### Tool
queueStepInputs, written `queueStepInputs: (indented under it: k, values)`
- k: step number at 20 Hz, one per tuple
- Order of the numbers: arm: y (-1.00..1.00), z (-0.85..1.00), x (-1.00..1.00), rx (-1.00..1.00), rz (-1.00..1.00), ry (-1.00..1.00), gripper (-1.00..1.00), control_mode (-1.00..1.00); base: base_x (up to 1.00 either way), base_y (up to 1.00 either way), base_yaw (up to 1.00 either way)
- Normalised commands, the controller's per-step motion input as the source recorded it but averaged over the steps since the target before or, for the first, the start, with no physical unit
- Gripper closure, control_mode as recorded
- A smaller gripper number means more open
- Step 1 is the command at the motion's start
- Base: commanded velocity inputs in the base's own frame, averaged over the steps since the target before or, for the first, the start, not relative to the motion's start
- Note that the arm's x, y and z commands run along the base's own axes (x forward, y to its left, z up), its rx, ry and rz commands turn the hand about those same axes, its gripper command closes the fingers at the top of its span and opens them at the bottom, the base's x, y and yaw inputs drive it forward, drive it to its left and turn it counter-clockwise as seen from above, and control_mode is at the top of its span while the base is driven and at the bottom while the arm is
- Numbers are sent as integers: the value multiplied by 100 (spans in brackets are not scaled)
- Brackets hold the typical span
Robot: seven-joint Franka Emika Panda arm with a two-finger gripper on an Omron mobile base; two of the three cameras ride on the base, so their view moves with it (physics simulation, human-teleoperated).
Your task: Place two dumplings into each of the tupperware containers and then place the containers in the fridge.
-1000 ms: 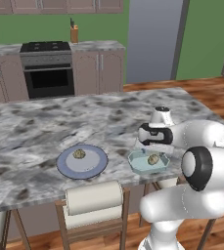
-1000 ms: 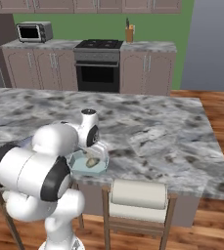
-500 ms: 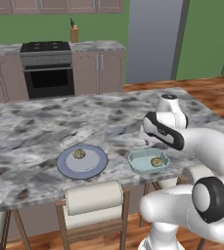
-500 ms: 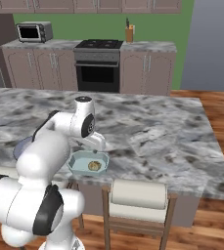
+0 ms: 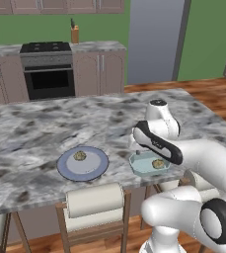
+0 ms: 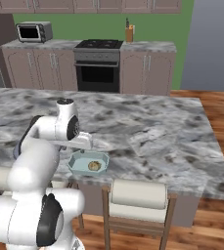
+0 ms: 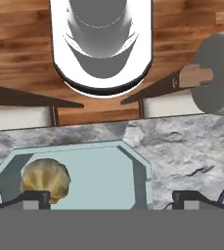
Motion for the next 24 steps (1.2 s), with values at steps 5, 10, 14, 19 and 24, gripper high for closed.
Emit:
queueStepInputs:
  k: [5, 10, 14, 19, 24]
  values:
    - [64, 1, 12, -3, 24, 1, -100, -100, 0, 0, 0]
    - [50, 0, 26, 0, 15, -7, -100, -100, 0, 0, 0]
    - [58, 0, 53, 0, 13, -3, -100, -100, 0, 0, 0]
    - [74, 0, 54, 0, 5, 0, -100, -100, 0, 0, 0]
    - [70, 0, 45, 0, 4, 0, -100, -100, 0, 0, 0]
